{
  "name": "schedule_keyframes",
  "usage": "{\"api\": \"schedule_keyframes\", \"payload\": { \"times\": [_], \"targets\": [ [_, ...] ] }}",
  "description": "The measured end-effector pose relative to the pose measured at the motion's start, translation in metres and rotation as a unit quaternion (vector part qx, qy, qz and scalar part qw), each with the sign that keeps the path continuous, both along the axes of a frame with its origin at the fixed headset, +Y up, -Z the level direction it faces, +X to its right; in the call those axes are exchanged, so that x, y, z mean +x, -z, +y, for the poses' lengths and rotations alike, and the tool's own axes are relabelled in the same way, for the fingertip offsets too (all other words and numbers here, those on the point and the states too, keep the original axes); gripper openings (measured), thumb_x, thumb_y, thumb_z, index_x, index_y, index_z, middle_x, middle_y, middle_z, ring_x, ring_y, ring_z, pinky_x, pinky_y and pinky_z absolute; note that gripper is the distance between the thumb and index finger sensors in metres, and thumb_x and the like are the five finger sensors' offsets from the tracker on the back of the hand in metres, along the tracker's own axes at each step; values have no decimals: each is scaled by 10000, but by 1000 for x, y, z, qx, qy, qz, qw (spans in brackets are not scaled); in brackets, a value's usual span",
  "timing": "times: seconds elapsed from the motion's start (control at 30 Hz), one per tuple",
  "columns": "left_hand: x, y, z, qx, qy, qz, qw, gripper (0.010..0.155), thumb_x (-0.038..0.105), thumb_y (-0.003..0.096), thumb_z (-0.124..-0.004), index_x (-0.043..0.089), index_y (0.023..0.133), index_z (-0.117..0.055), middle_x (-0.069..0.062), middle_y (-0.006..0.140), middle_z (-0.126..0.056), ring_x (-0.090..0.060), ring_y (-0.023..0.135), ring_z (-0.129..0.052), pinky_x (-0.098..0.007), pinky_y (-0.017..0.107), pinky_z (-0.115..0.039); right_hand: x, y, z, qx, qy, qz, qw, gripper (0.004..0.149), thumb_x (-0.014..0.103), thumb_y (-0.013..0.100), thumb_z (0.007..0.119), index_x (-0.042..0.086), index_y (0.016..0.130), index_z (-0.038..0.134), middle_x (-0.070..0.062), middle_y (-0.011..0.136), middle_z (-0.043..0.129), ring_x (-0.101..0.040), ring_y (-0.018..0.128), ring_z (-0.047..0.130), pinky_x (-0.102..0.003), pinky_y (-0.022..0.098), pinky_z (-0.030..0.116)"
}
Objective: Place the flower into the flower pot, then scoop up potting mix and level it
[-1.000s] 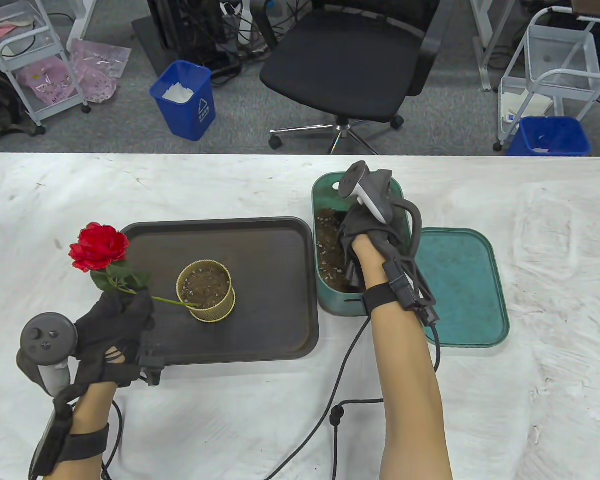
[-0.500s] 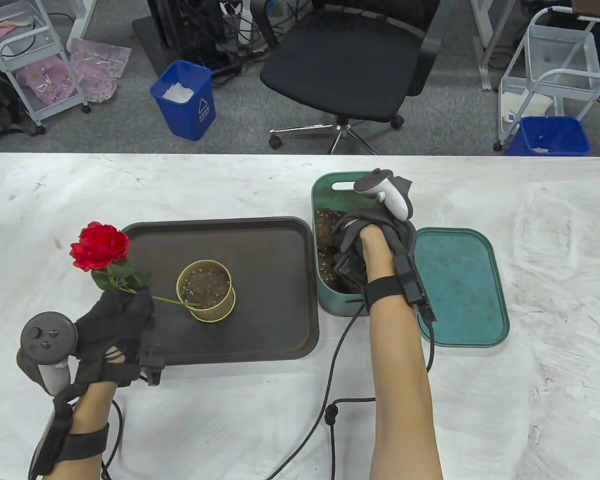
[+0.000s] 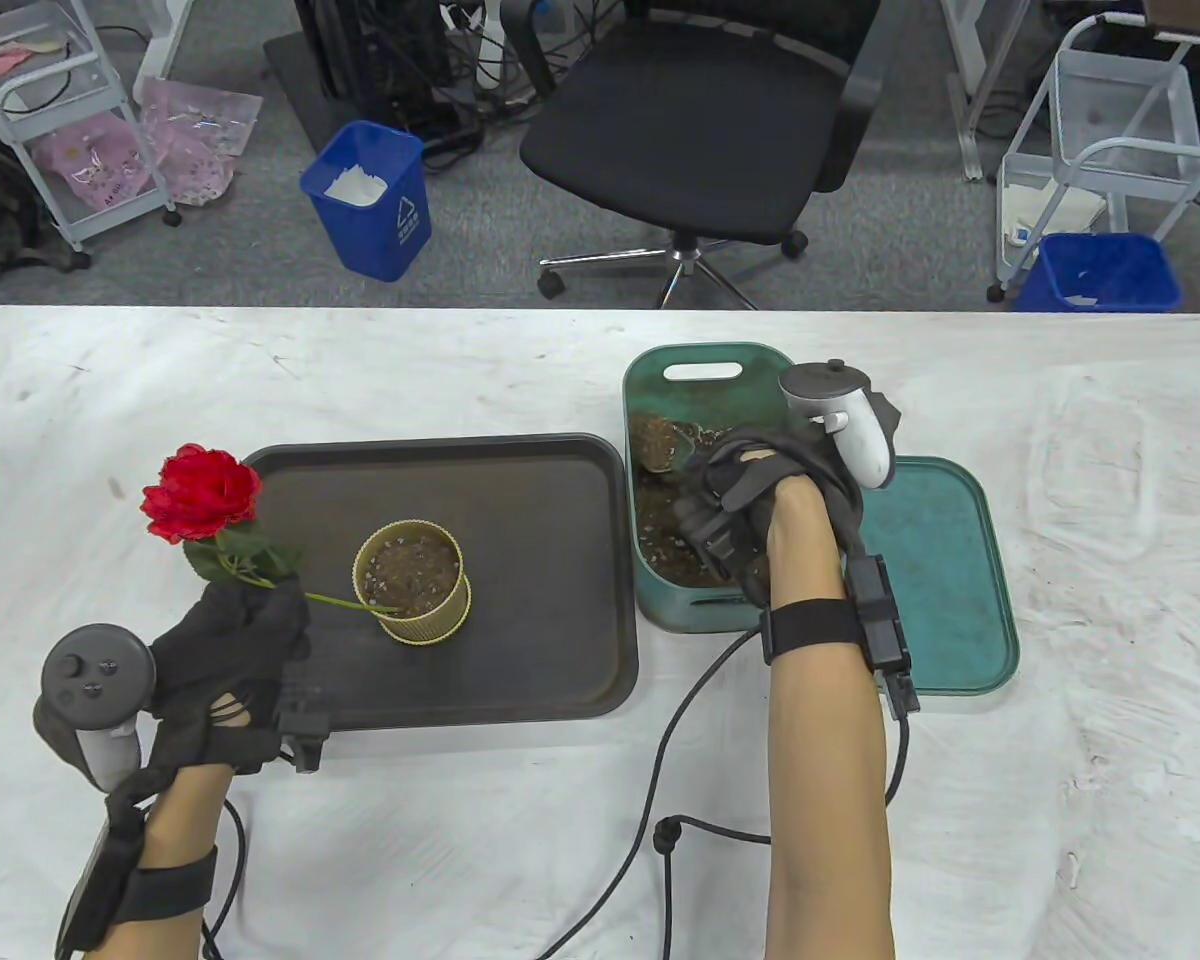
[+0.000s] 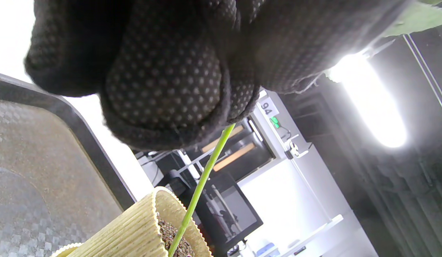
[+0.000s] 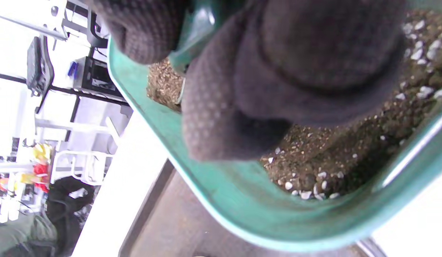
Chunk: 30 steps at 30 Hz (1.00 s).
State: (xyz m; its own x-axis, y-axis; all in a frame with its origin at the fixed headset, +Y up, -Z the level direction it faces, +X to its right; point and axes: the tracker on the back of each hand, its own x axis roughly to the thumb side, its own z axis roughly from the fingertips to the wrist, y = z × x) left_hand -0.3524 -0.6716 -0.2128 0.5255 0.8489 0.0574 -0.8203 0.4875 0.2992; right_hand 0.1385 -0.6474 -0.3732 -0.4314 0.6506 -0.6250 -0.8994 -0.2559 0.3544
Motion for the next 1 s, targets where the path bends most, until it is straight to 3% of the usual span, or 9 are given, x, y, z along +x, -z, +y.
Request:
{"api": "schedule_keyframes", "payload": {
  "times": [0.23, 0.57, 0.77, 1.0],
  "targets": [
    [1, 0, 0, 2, -1, -3, 1000, 453, 451, 387, -892, 193, 758, -890, 35, 575, -1039, -152, 225, -1133, -348, 266, -970, 11, -26, 9, 30, 27, -57, 998, 555, 301, 419, 712, -24, 869, 687, -155, 607, 966, -255, 256, 1081, -353, 111, 957],
    [2, -1, -1, 4, 1, -3, 1000, 453, 450, 387, -893, 191, 759, -890, 32, 576, -1039, -151, 227, -1133, -349, 266, -969, 15, -55, 47, 92, 59, -69, 992, 553, 305, 421, 714, -25, 864, 692, -153, 597, 969, -250, 240, 1079, -347, 98, 955],
    [1, -1, -1, 1, 0, -2, 1000, 454, 453, 388, -891, 192, 760, -888, 34, 578, -1038, -150, 229, -1133, -349, 269, -969, -7, -69, 65, 122, 93, -22, 988, 552, 309, 425, 715, -27, 862, 695, -154, 592, 971, -247, 230, 1081, -342, 90, 957],
    [2, -1, 0, 2, 0, -2, 1000, 454, 452, 388, -892, 192, 760, -888, 35, 577, -1038, -151, 227, -1133, -349, 269, -969, -61, -81, 66, 133, 120, 71, 981, 551, 313, 429, 714, -28, 862, 694, -153, 592, 972, -245, 227, 1084, -339, 87, 960]
  ]
}}
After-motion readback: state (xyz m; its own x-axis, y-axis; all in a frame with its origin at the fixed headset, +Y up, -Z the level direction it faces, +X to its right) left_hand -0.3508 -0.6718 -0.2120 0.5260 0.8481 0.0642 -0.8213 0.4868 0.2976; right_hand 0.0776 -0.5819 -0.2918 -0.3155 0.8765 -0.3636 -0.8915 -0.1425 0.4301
